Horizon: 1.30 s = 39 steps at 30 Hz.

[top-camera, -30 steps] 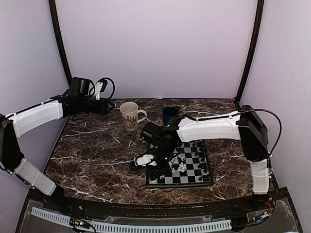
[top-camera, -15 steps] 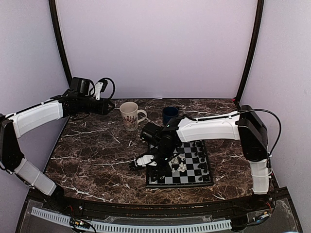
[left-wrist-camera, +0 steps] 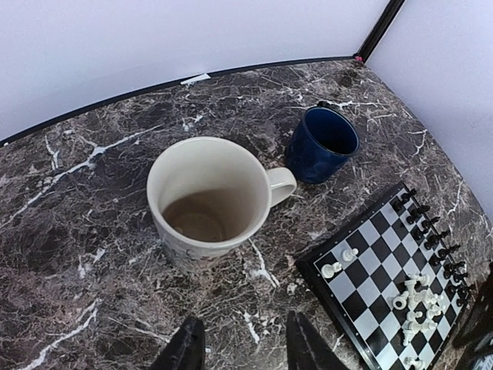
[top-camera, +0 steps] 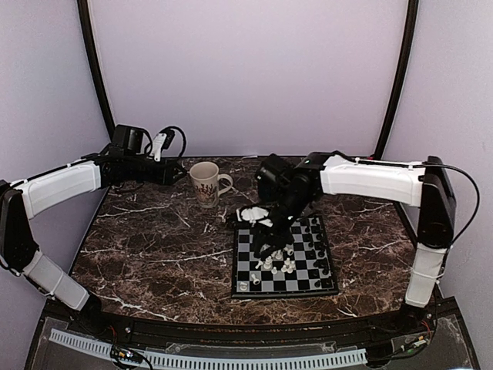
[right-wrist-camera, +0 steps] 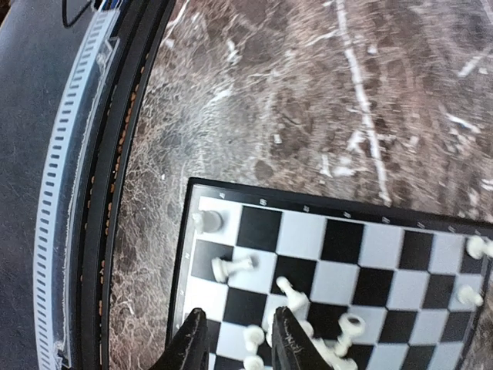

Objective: Set up the chess pieces on the board
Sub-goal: Pick up the king from the chessboard.

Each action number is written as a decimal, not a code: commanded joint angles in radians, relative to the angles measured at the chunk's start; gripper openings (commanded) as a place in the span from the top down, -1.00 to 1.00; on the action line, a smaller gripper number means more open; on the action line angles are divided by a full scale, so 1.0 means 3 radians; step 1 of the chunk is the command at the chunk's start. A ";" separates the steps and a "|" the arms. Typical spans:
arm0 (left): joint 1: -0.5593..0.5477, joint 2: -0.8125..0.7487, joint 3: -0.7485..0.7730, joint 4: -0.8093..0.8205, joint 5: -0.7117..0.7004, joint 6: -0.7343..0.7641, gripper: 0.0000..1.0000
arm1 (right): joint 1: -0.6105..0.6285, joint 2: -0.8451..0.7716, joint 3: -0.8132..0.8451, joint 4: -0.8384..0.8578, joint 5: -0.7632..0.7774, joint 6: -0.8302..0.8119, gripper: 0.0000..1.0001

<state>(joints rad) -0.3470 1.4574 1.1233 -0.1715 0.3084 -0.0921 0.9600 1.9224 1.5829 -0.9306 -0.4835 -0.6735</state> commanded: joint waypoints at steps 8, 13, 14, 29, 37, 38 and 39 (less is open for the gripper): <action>-0.0852 0.0285 0.0463 -0.0586 0.0150 0.0304 0.37 | -0.1343 -0.1234 -0.1096 0.0585 -0.0628 0.0234 0.41; -0.1339 0.0629 0.0785 -0.1051 0.0220 0.0672 0.63 | -0.1870 -0.1728 -0.1881 0.1289 -0.0935 0.0591 0.39; -0.1431 0.0714 0.0863 -0.1147 0.0168 0.0723 0.59 | -0.1932 -0.1809 -0.1960 0.1375 -0.0923 0.0606 0.36; -0.2168 0.1822 0.1827 -0.1928 -0.0314 0.1140 0.29 | -0.2071 -0.1819 -0.1965 0.1484 -0.0753 0.0580 0.34; -0.2218 0.1999 0.1938 -0.1827 -0.0191 0.1160 0.29 | -0.2075 -0.1812 -0.1989 0.1479 -0.0736 0.0546 0.33; -0.2221 0.2030 0.1962 -0.1827 -0.0174 0.1165 0.29 | -0.2072 -0.1811 -0.1987 0.1476 -0.0726 0.0544 0.33; -0.2227 0.2063 0.1994 -0.1833 -0.0152 0.1165 0.30 | -0.2074 -0.1811 -0.1988 0.1476 -0.0719 0.0539 0.33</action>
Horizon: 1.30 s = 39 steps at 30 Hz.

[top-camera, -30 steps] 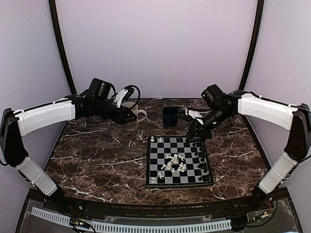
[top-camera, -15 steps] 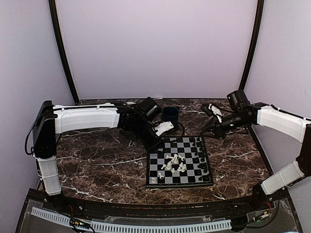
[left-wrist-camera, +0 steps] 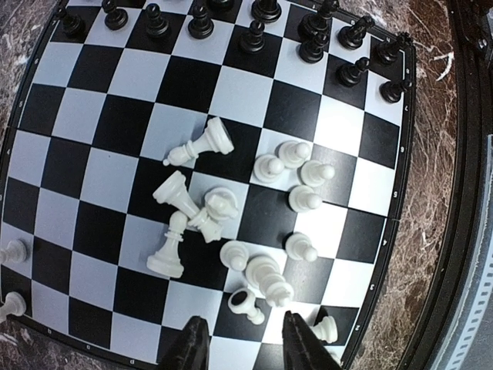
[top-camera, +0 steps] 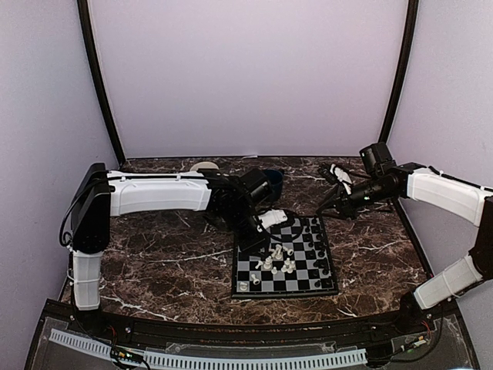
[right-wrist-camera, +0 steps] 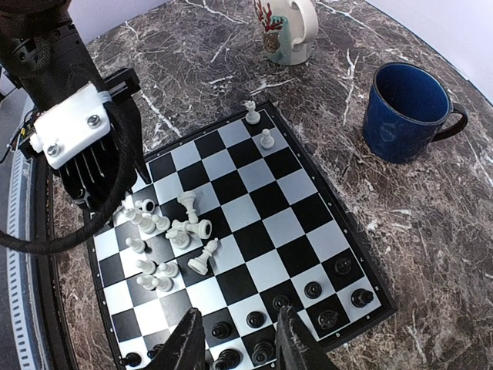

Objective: Set up the chess pieces on the board
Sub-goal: Pick up the king from the chessboard.

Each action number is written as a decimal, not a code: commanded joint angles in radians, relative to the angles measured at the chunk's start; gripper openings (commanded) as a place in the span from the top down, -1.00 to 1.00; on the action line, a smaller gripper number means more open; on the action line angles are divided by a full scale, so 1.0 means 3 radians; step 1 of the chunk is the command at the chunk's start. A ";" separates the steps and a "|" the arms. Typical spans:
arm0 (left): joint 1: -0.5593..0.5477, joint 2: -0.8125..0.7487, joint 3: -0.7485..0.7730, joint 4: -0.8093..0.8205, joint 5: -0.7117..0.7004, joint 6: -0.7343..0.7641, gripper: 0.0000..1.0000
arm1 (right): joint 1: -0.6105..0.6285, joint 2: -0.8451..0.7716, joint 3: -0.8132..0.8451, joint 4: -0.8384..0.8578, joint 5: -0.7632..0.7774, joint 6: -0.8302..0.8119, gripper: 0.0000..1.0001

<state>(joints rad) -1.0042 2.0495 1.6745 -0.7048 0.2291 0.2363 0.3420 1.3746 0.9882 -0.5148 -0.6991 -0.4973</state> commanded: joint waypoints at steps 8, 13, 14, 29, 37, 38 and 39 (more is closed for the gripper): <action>-0.0082 0.0251 0.0301 -0.0172 0.0205 0.0126 0.31 | -0.0014 0.0010 -0.0021 0.0095 0.0020 -0.0055 0.33; -0.0094 0.0297 0.0289 -0.0209 0.0137 0.0130 0.33 | -0.0015 0.0013 -0.0025 0.0095 0.0029 -0.0068 0.33; -0.0098 0.0303 0.0288 -0.0216 0.0122 0.0132 0.36 | -0.0014 0.0015 -0.0021 0.0095 0.0029 -0.0070 0.33; -0.0108 0.0311 0.0432 -0.0373 0.0249 0.0121 0.77 | -0.0015 0.0024 -0.0029 0.0089 0.0042 -0.0092 0.33; -0.0130 0.0255 0.0496 -0.0506 0.0320 0.0097 0.81 | -0.0015 0.0027 -0.0037 0.0095 0.0050 -0.0097 0.33; -0.0133 0.0243 0.0496 -0.0512 0.0329 0.0097 0.81 | -0.0015 0.0030 -0.0037 0.0093 0.0047 -0.0096 0.33; -0.0130 0.0222 0.0489 -0.0518 0.0337 0.0094 0.81 | -0.0015 0.0034 -0.0037 0.0095 0.0046 -0.0098 0.33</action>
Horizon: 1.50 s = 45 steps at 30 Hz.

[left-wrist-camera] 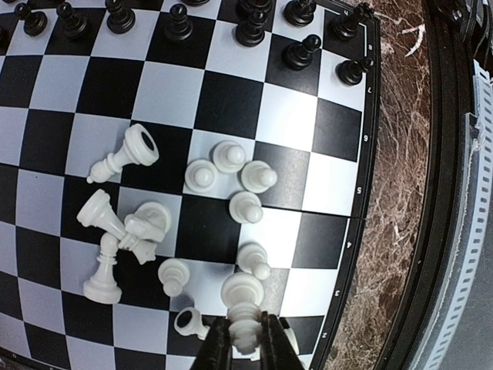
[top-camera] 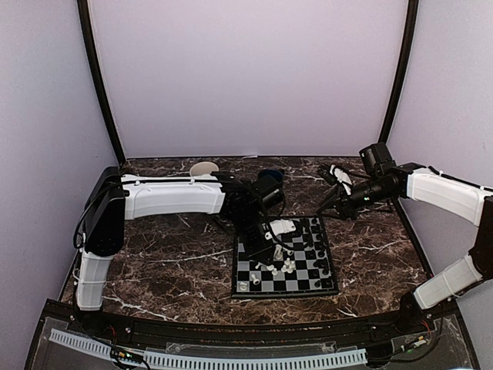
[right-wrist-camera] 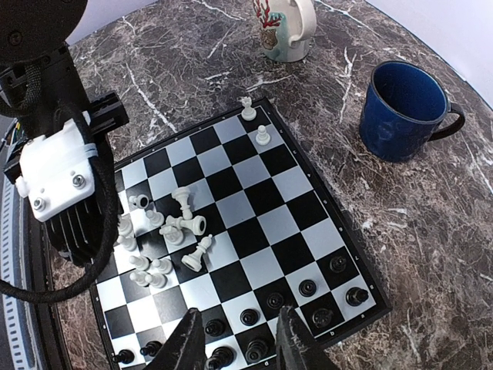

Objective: Set up the chess pieces on the board
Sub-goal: Place the king at e1.

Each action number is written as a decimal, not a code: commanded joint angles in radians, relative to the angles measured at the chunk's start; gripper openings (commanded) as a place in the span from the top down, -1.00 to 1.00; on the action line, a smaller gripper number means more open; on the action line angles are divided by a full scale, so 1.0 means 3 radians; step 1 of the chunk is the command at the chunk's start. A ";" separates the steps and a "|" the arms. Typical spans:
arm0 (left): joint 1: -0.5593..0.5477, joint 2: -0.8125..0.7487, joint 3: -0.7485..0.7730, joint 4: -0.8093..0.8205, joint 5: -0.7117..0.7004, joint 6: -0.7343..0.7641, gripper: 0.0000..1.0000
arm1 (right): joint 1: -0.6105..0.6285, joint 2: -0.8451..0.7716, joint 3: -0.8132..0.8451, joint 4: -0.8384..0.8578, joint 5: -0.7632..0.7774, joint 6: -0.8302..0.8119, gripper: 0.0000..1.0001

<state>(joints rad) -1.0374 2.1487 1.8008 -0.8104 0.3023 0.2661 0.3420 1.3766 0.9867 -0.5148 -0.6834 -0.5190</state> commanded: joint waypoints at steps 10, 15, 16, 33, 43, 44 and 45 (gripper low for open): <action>-0.0019 -0.0334 -0.0046 -0.0210 -0.0013 0.0069 0.82 | -0.0012 0.0074 -0.0016 0.0073 -0.0008 -0.0032 0.33; 0.0012 -0.0460 -0.0221 -0.0180 -0.0200 0.0060 0.82 | -0.0015 0.0085 -0.0011 0.0070 -0.0006 -0.0034 0.34; 0.0034 -0.0487 -0.0271 -0.0167 -0.0238 0.0052 0.82 | -0.0015 0.0085 -0.0011 0.0070 -0.0005 -0.0039 0.33; 0.0359 -0.0769 -0.0965 0.0248 -0.0252 0.0013 0.81 | -0.0015 0.0130 -0.0004 0.0065 -0.0004 -0.0044 0.34; 0.0359 -0.0712 -0.1012 0.0293 -0.0169 0.0027 0.79 | -0.0011 0.0184 0.0009 0.0055 -0.0007 -0.0049 0.33; 0.0359 -0.0710 -0.1020 0.0297 -0.0169 0.0028 0.79 | -0.0011 0.0191 0.0014 0.0052 -0.0004 -0.0052 0.33; 0.0359 -0.0705 -0.1028 0.0297 -0.0176 0.0028 0.79 | -0.0012 0.0196 0.0014 0.0053 -0.0001 -0.0051 0.33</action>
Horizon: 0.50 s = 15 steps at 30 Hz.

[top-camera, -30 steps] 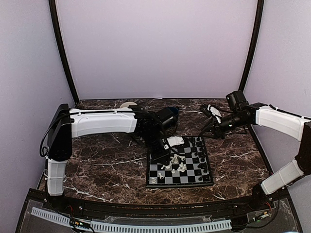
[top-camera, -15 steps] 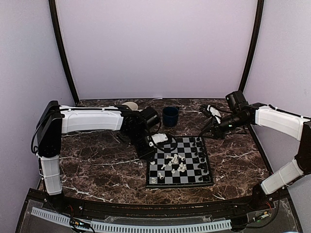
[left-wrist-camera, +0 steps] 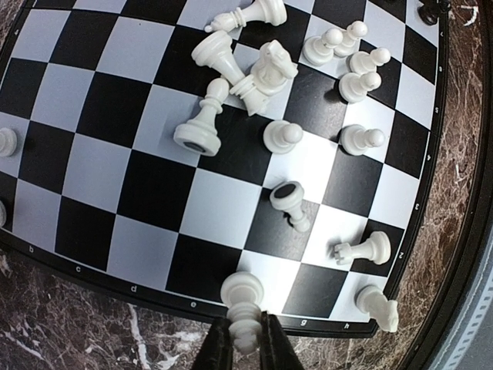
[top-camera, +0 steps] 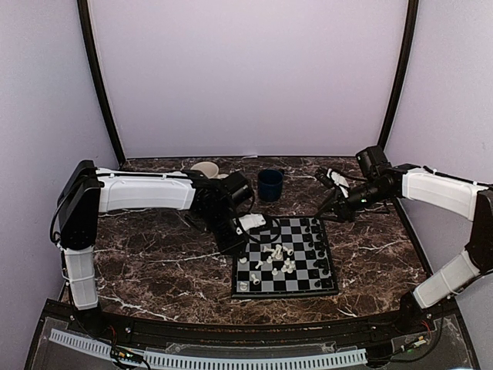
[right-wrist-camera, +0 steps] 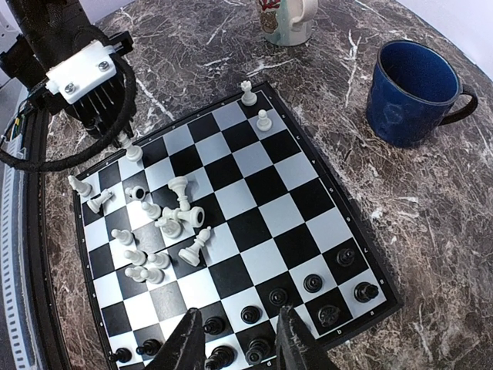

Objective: Set up the chess pieces on the board
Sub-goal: Place the king at e1.

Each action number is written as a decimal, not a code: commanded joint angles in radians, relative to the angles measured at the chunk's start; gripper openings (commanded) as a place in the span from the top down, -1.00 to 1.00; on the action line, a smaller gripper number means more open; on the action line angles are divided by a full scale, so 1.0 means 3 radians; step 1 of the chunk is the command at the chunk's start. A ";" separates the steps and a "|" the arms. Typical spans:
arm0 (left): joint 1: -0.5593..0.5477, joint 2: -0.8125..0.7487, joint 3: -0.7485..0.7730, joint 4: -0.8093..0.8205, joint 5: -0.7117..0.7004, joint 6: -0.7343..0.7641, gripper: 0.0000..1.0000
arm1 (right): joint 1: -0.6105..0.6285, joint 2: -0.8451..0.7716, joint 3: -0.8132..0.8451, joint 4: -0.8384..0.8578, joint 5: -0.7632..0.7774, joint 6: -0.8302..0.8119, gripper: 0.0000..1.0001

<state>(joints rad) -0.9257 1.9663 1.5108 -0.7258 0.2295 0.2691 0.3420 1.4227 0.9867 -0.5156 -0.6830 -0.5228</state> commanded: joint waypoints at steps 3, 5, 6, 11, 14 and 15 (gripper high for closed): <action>-0.0013 -0.0084 -0.0083 0.0010 0.0040 0.0023 0.77 | -0.0015 0.0056 0.0019 0.0047 -0.0004 -0.0046 0.33; -0.0013 -0.0081 -0.0096 0.0019 0.0029 0.0023 0.77 | -0.0015 0.0059 0.0021 0.0046 -0.0001 -0.0051 0.33; -0.0013 -0.0081 -0.0104 0.0023 0.0021 0.0019 0.77 | -0.0015 0.0059 0.0019 0.0047 0.0000 -0.0051 0.33; -0.0013 -0.0077 -0.0122 0.0115 -0.0077 -0.0005 0.74 | -0.0015 0.0072 0.0024 0.0041 0.0001 -0.0054 0.33; -0.0008 -0.0059 -0.0115 0.0150 -0.0136 -0.0016 0.74 | -0.0015 0.0070 0.0024 0.0039 0.0003 -0.0056 0.34; -0.0004 -0.0051 -0.0112 0.0161 -0.0144 -0.0018 0.74 | -0.0014 0.0069 0.0024 0.0037 0.0002 -0.0056 0.33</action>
<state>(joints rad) -0.9257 1.9663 1.4876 -0.6979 0.2115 0.2687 0.3420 1.4380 0.9867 -0.5159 -0.6807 -0.5270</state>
